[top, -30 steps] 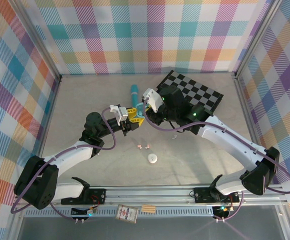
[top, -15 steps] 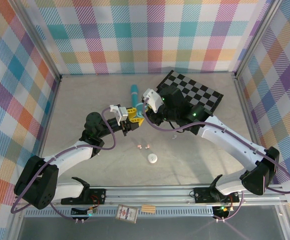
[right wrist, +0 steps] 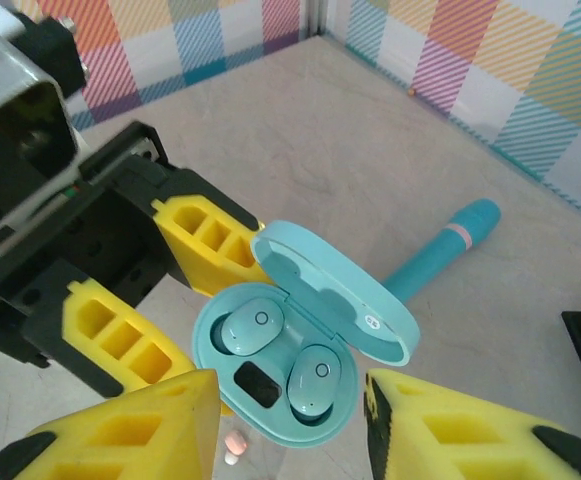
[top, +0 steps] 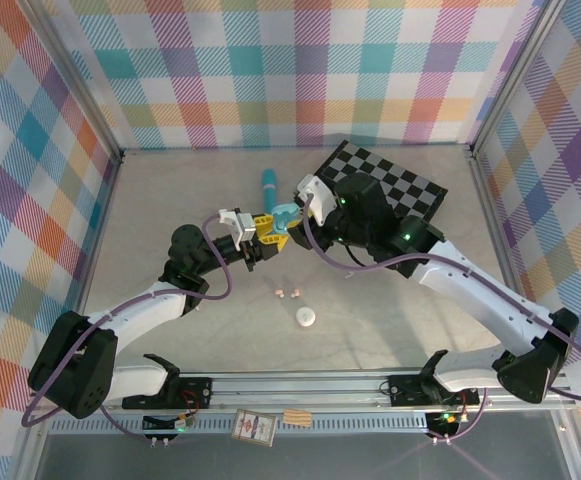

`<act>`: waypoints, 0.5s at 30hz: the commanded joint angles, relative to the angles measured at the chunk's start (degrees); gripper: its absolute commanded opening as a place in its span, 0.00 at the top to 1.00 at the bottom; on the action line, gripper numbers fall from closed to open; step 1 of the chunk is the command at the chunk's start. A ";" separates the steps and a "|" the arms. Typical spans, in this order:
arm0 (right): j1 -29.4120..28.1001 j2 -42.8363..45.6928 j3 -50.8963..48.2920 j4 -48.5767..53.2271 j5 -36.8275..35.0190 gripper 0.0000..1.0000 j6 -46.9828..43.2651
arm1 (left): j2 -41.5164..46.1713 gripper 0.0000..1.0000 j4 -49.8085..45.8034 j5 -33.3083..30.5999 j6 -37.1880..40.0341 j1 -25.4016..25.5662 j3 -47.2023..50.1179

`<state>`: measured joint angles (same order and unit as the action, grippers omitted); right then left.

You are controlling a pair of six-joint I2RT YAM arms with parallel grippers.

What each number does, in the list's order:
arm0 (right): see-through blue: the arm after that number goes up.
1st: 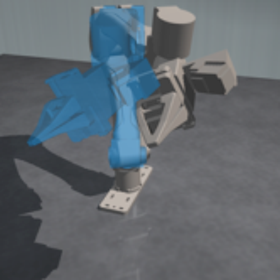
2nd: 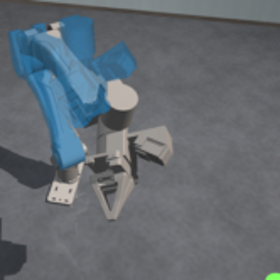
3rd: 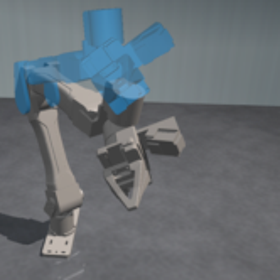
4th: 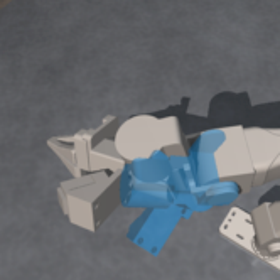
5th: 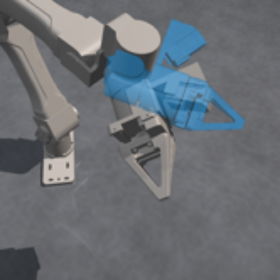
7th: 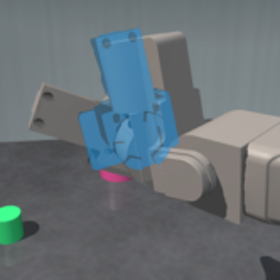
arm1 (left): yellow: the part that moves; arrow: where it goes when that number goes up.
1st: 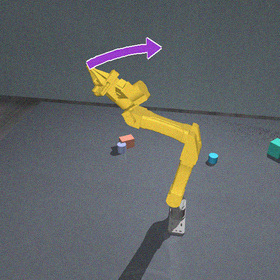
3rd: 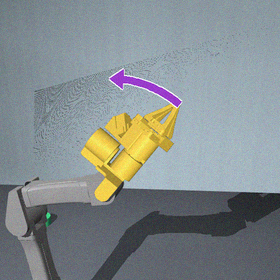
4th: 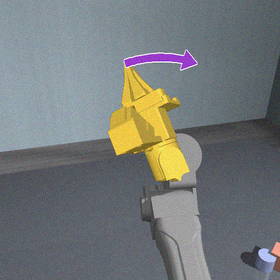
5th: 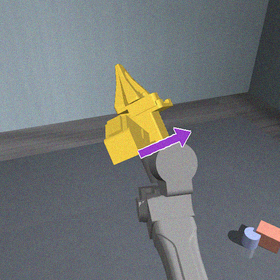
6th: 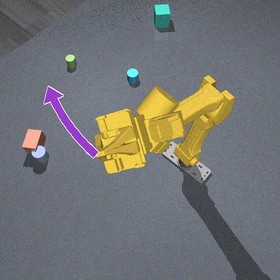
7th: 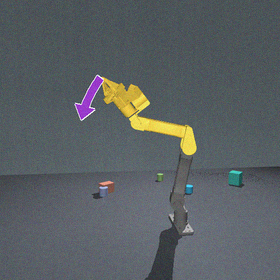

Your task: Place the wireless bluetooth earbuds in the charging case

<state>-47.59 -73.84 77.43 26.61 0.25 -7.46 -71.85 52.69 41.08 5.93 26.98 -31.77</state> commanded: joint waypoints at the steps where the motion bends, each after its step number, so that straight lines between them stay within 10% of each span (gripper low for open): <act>1: 0.56 1.89 -1.24 -2.97 1.42 0.55 4.01 | 0.31 0.72 3.21 1.01 -0.09 0.56 -1.37; 15: 9.80 4.94 -5.53 -9.23 13.05 0.50 19.31 | 1.38 0.72 1.82 2.21 0.65 0.61 -1.18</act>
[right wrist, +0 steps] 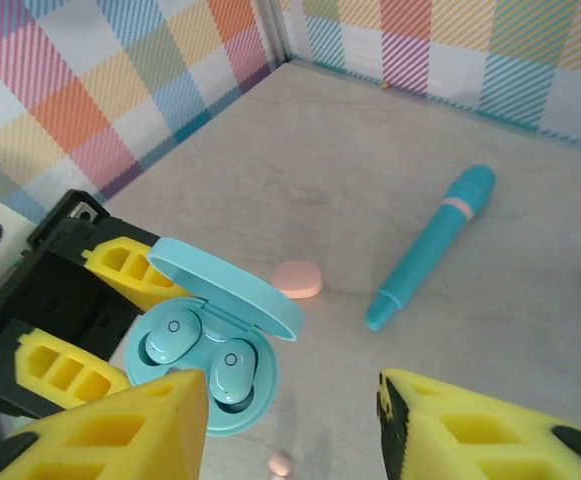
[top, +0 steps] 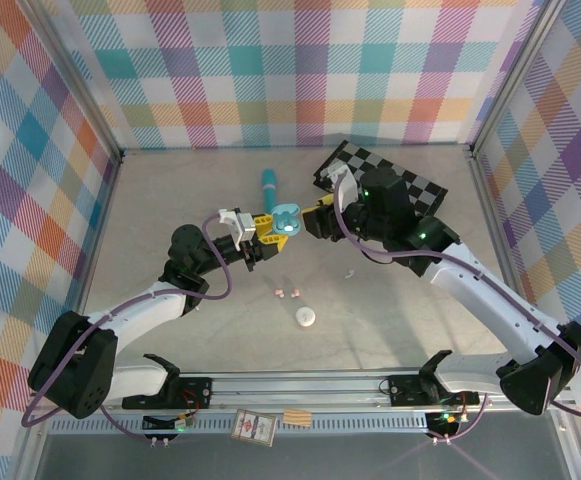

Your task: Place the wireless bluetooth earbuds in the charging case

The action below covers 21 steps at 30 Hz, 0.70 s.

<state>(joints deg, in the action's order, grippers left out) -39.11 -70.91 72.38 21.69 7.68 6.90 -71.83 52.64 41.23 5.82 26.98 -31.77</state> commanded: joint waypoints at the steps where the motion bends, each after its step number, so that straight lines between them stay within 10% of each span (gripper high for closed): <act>1: 2.15 1.80 -0.12 -4.71 6.90 0.48 6.26 | 1.51 0.72 1.56 2.46 0.94 0.64 -1.19; 21: 3.17 -11.87 14.53 11.58 11.81 0.36 3.67 | 1.06 0.73 5.36 1.18 -0.29 0.60 -0.75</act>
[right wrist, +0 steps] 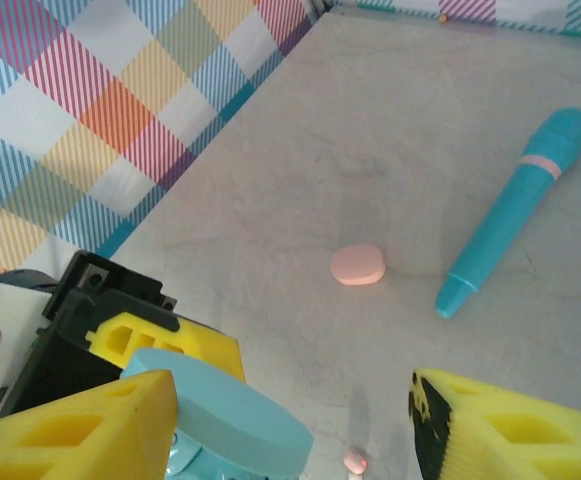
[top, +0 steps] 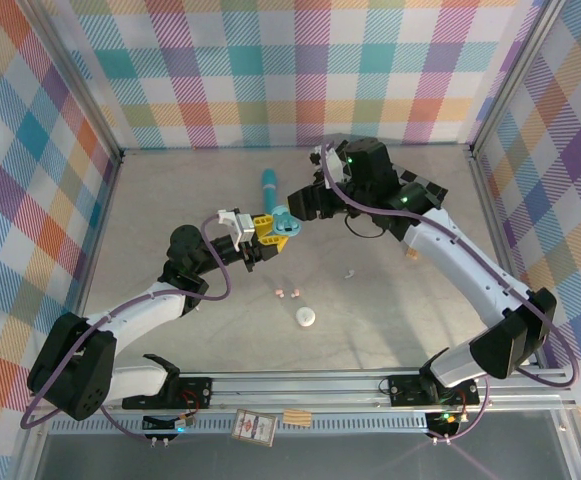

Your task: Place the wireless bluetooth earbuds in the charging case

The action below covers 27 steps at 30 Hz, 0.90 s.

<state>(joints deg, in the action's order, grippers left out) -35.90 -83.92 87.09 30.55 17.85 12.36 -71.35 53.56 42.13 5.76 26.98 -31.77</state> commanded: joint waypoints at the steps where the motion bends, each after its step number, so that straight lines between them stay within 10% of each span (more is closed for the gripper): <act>1: -0.03 1.75 -0.84 2.68 1.71 0.36 -2.03 | 0.53 0.73 4.45 0.03 -0.22 0.54 -0.75; 12: 0.03 7.09 -5.28 0.24 3.55 0.35 0.50 | 1.08 0.73 4.36 -1.08 -0.22 0.61 -0.57; 27: 4.06 6.02 -23.35 -37.54 26.48 0.22 41.54 | 1.41 0.73 5.30 -2.32 -0.40 0.61 -0.70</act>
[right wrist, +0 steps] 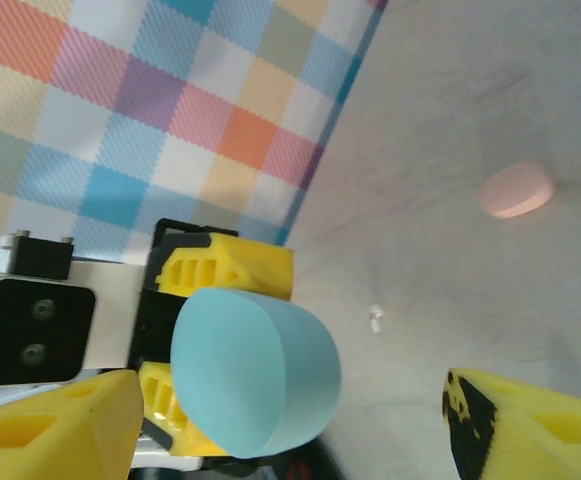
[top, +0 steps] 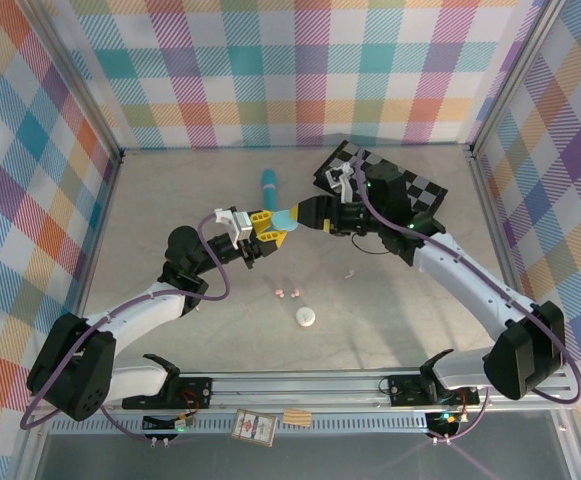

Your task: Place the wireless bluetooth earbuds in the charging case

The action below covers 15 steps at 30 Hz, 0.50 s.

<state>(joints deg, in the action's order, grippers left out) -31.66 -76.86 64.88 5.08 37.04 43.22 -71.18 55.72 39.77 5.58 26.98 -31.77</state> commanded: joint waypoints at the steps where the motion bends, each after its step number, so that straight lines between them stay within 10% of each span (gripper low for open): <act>1: -0.20 -1.71 -1.91 -15.04 8.80 0.24 13.20 | 1.15 0.73 3.16 0.09 -0.28 0.62 -0.75; 15: -0.07 -4.97 -4.58 -25.12 10.61 0.64 23.40 | 1.35 0.73 1.61 0.23 0.28 0.70 -0.75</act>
<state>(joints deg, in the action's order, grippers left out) -31.53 -81.76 60.49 -15.07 46.26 64.66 -70.98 56.95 39.24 5.41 26.98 -31.77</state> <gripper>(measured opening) 0.377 0.321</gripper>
